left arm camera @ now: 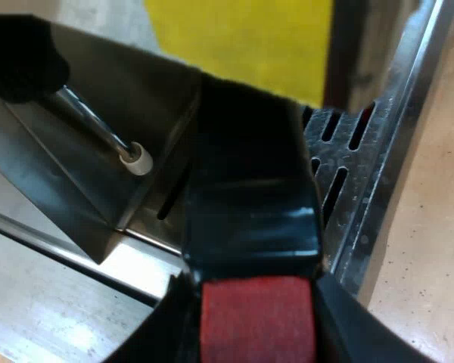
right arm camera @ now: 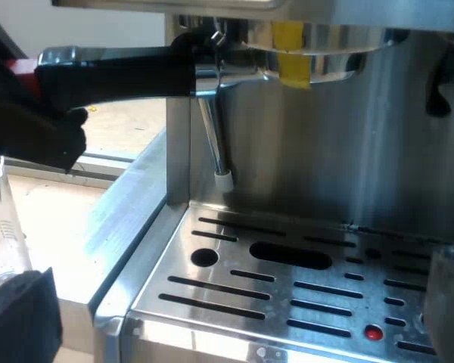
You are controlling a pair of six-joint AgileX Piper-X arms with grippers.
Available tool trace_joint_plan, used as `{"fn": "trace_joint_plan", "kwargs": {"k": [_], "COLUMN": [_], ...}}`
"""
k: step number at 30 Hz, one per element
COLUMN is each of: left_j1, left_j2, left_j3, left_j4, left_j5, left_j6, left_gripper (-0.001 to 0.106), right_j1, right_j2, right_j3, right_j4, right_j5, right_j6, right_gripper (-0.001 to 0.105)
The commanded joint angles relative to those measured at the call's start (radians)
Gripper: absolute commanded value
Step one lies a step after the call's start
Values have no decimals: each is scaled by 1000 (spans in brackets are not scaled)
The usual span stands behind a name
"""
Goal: Put the handle in the coffee machine
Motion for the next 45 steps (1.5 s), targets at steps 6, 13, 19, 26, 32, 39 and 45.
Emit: {"fn": "trace_joint_plan", "kwargs": {"k": [6,13,19,26,32,39,45], "left_j1": [0,0,0,0,0,0,0], "left_j2": [-22,-22,-22,-22,-22,-22,-22], "left_j3": [-51,-50,-50,-50,-50,-50,-50], "left_j4": [-12,-7,-4,-3,1,1,1], "left_j5": [76,76,76,76,76,76,76], "left_j6": [-13,-13,-13,-13,-13,-13,-13], "left_gripper": [0,0,0,0,0,0,0], "right_j1": [-24,-146,-221,-249,-300,-354,-379], "right_j2": [0,50,115,191,289,355,391], "right_j3": [-2,-2,-2,-11,-27,-100,-202], "right_j4": [2,18,-86,-257,-490,-564,-567], "right_j5": [-12,-131,-210,-273,-288,-303,-309], "right_j6": [7,7,-1,-108,-158,-211,-317], "right_gripper": [103,75,51,51,48,45,45]}}
